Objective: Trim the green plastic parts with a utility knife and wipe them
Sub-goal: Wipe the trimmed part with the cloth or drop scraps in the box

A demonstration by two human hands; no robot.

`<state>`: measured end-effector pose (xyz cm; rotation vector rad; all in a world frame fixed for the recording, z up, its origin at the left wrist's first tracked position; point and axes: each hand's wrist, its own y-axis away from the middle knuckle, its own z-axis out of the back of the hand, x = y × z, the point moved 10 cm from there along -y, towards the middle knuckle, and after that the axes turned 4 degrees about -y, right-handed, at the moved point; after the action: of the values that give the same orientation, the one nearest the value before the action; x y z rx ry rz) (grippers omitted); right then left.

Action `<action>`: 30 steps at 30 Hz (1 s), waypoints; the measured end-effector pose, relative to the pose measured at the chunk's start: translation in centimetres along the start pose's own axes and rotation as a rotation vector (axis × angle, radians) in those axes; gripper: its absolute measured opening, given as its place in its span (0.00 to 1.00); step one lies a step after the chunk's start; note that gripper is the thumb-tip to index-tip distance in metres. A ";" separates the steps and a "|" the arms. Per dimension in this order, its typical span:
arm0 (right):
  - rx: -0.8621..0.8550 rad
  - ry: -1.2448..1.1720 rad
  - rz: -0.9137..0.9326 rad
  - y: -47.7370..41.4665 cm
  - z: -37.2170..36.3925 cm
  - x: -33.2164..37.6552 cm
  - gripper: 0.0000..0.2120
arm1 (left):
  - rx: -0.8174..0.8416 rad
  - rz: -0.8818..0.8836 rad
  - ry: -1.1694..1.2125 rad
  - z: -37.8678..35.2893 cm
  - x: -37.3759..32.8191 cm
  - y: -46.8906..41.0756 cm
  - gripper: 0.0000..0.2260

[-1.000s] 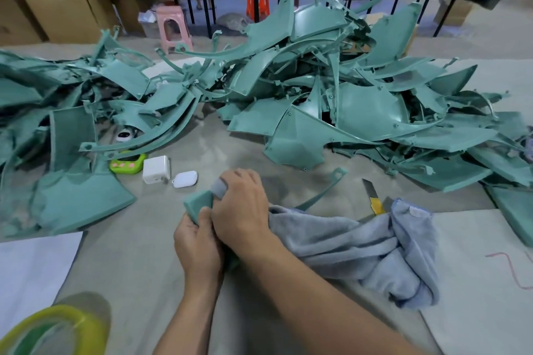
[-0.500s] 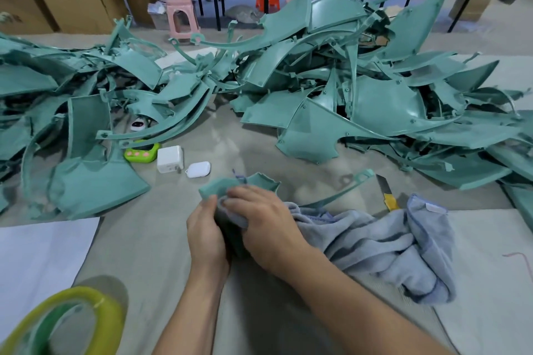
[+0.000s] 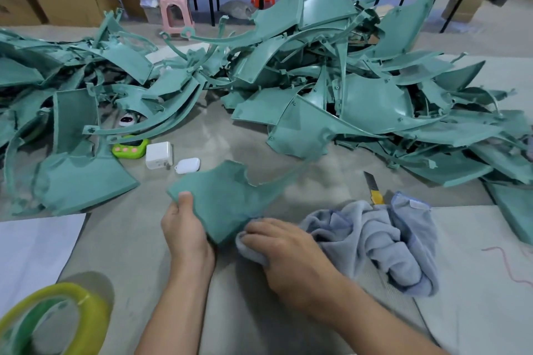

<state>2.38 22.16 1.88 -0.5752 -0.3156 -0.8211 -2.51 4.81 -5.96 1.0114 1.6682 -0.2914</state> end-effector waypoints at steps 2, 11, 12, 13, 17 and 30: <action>-0.227 -0.107 -0.239 1.6 3.7 -2.8 0.14 | -0.030 0.159 0.111 0.4 0.7 -0.4 0.08; -0.668 -1.309 -0.835 1.5 5.7 -8.5 0.13 | 0.419 -0.029 -0.565 -8.9 1.7 4.3 0.21; -0.703 -1.270 -0.859 1.6 5.8 -8.7 0.14 | 0.405 -0.227 -0.699 -9.6 0.1 5.4 0.19; -0.741 -1.212 -0.880 1.8 6.0 -8.9 0.17 | 0.398 -0.387 -0.826 -10.0 -1.0 6.4 0.15; -0.834 -1.137 -0.826 1.1 8.1 -9.1 0.19 | 0.731 -0.006 -0.658 -12.7 2.3 9.5 0.14; -0.200 -0.097 -0.296 -4.3 5.2 -3.6 0.16 | 0.755 0.532 0.368 -11.2 6.5 7.7 0.33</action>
<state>-3.44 25.05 5.91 -0.7677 -0.4164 -1.1202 -4.53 19.77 -5.41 2.1312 1.5446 -0.4036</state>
